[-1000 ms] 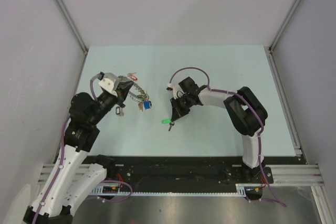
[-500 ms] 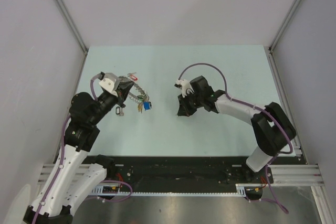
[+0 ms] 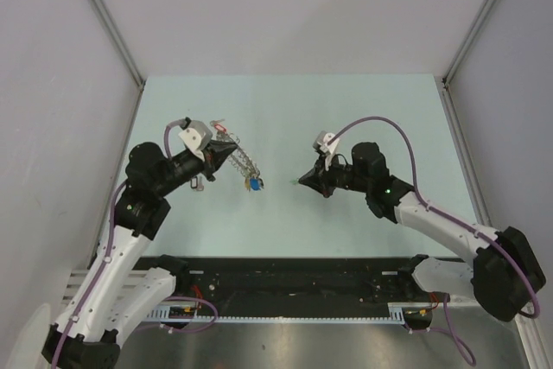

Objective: Put the keys on the keyring

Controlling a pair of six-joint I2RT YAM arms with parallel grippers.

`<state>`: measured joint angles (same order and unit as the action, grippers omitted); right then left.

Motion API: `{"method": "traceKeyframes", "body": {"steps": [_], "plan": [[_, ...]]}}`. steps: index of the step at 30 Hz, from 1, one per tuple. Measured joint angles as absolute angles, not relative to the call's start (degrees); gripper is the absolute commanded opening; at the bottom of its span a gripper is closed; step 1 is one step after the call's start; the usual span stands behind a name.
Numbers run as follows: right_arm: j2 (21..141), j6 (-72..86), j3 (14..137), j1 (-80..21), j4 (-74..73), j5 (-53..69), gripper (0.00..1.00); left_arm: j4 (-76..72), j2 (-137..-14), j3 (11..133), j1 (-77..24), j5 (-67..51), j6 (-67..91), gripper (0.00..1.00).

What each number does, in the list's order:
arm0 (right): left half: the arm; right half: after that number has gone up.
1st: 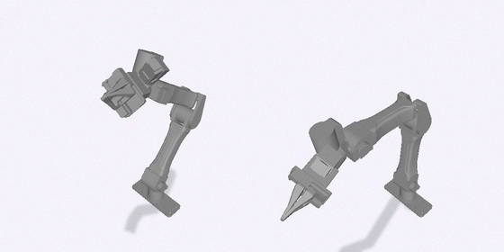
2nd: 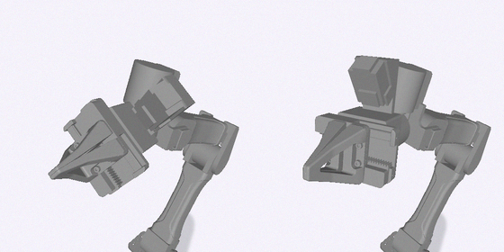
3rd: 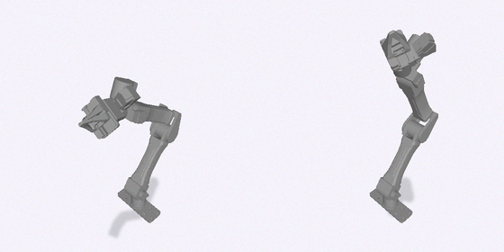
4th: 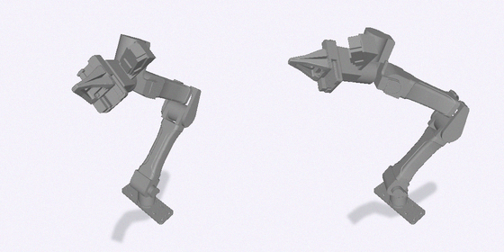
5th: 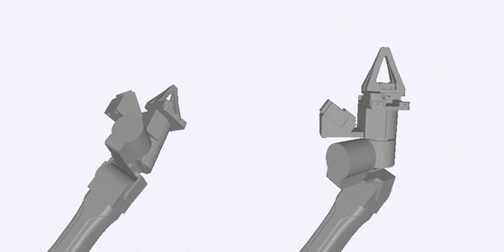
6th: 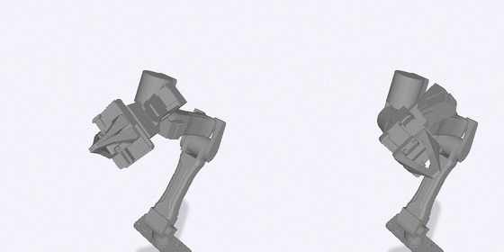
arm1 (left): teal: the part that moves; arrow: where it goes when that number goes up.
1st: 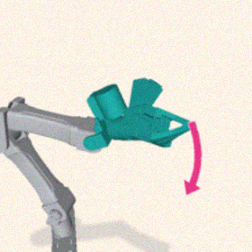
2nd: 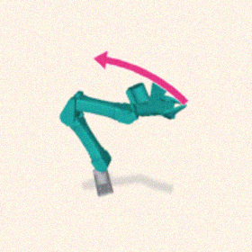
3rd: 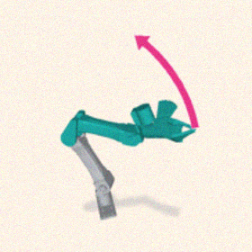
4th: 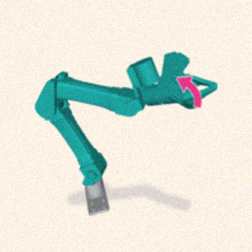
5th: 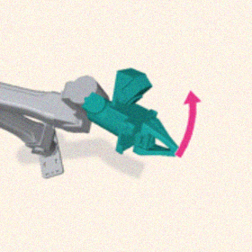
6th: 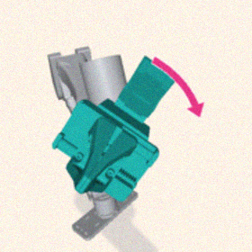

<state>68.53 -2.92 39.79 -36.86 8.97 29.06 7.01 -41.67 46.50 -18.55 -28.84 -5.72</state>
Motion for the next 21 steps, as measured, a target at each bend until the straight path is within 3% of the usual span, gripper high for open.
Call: {"method": "traceKeyframes", "body": {"steps": [10, 21], "plan": [[59.16, -3.25, 34.28, -36.12, 14.87, 31.53, 0.0, 7.01, -43.48, 46.5, -18.57, -37.28, -6.11, 0.0], [70.89, 2.9, 31.7, -36.23, 16.14, 26.92, 0.0, 7.09, -42.87, 46.5, -18.57, -33.54, -6.44, 0.0]]}}
